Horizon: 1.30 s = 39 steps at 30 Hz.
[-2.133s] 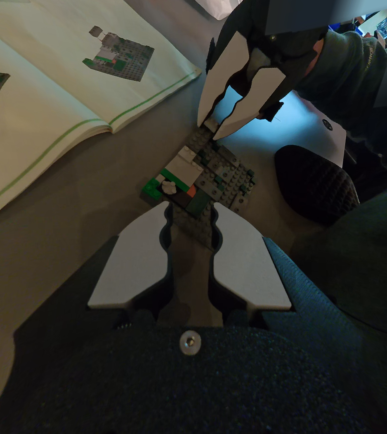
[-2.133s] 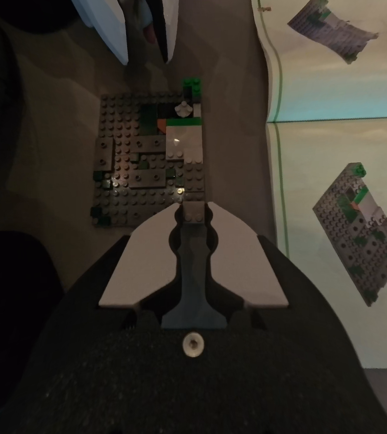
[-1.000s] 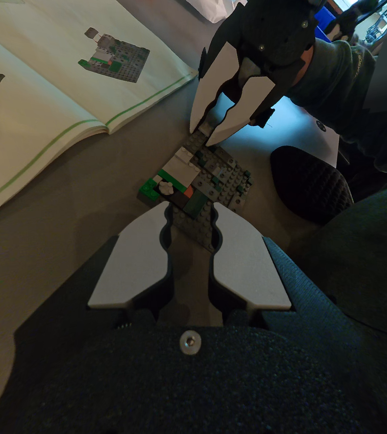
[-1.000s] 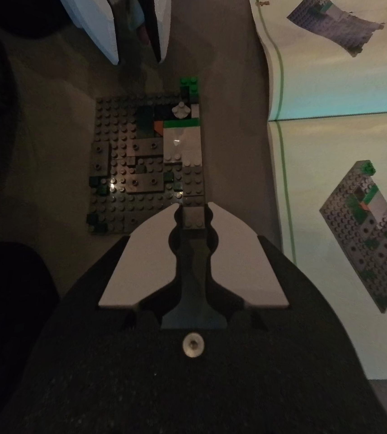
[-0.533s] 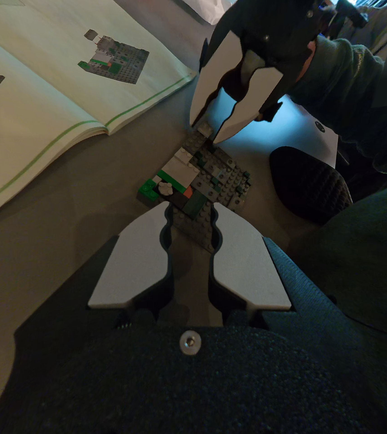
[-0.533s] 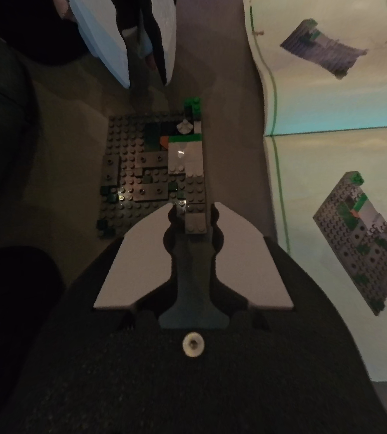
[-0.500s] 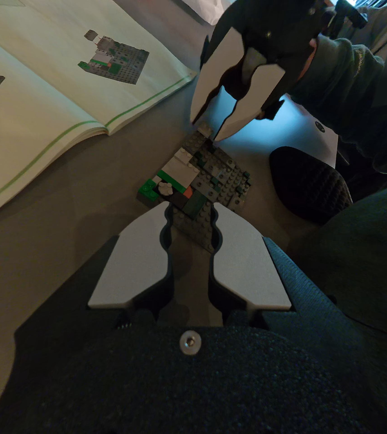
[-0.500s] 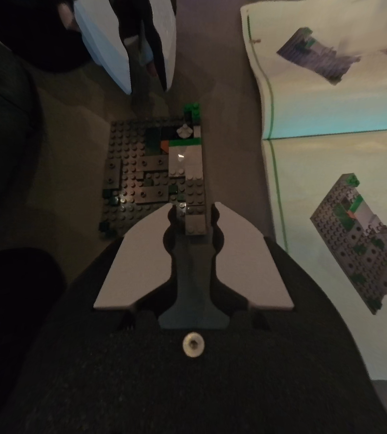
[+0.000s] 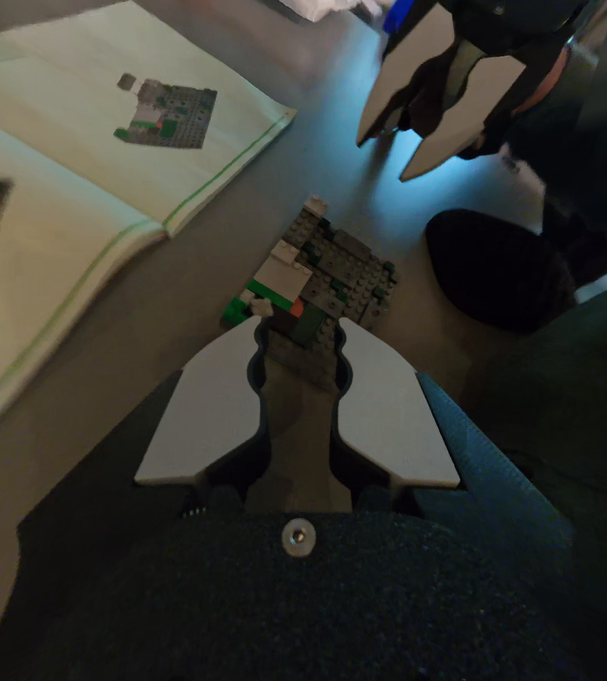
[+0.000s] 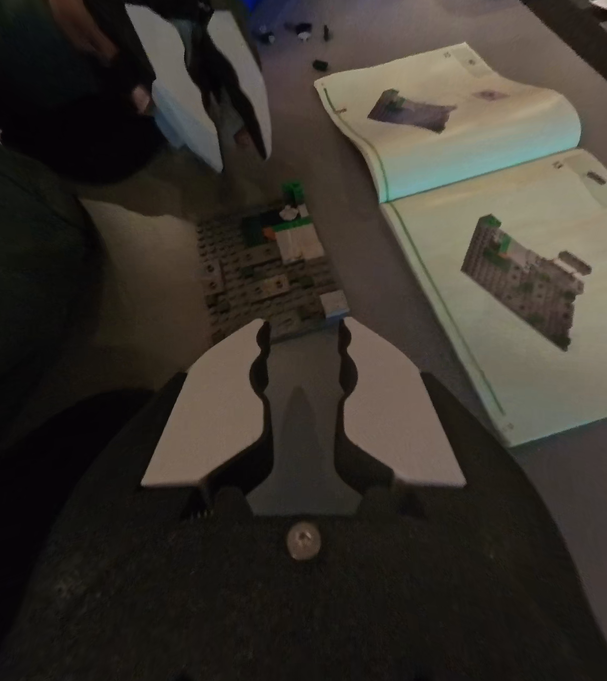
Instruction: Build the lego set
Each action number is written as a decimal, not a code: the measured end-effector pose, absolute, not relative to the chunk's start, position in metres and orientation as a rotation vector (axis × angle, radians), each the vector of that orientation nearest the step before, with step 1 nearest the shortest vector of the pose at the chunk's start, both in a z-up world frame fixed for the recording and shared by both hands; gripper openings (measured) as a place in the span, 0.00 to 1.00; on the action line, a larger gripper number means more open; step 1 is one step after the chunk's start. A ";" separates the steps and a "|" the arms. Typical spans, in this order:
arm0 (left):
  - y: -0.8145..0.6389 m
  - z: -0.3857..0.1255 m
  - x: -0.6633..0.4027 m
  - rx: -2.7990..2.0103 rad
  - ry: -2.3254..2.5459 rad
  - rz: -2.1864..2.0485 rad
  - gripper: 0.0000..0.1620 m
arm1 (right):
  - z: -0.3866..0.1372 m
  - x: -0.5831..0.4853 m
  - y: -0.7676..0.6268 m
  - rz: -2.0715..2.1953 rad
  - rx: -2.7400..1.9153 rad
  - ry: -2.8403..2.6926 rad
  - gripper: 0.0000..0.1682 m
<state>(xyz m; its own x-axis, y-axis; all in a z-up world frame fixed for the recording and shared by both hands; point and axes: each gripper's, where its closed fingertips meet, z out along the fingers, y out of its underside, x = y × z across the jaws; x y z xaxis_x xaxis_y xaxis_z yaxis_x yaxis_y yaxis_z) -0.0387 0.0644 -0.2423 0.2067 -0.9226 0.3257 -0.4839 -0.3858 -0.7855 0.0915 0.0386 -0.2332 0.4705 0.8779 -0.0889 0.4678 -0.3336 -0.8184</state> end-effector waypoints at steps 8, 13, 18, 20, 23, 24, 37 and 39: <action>0.076 -0.245 -0.009 -1.793 1.708 -0.868 0.23 | -0.239 0.087 0.012 0.767 -1.945 -1.083 0.16; 0.073 -0.265 0.022 -1.739 1.923 -0.784 0.23 | -0.241 0.084 0.002 0.788 -1.938 -1.076 0.16; 0.075 -0.274 0.040 -1.736 2.012 -0.771 0.22 | -0.244 0.086 -0.004 0.813 -1.933 -1.054 0.16; 0.074 -0.278 0.043 -1.744 2.044 -0.774 0.21 | -0.246 0.086 -0.005 0.819 -1.934 -1.049 0.16; 0.072 -0.283 0.046 -1.750 2.083 -0.767 0.19 | -0.249 0.086 -0.006 0.833 -1.932 -1.037 0.16; 0.072 -0.283 0.048 -1.750 2.085 -0.774 0.17 | -0.249 0.086 -0.007 0.838 -1.930 -1.034 0.16; 0.071 -0.283 0.045 -1.802 2.054 -0.791 0.10 | -0.251 0.082 -0.003 0.874 -1.926 -1.017 0.16; 0.071 -0.283 0.044 -1.809 2.045 -0.799 0.10 | -0.251 0.082 -0.003 0.874 -1.928 -1.016 0.16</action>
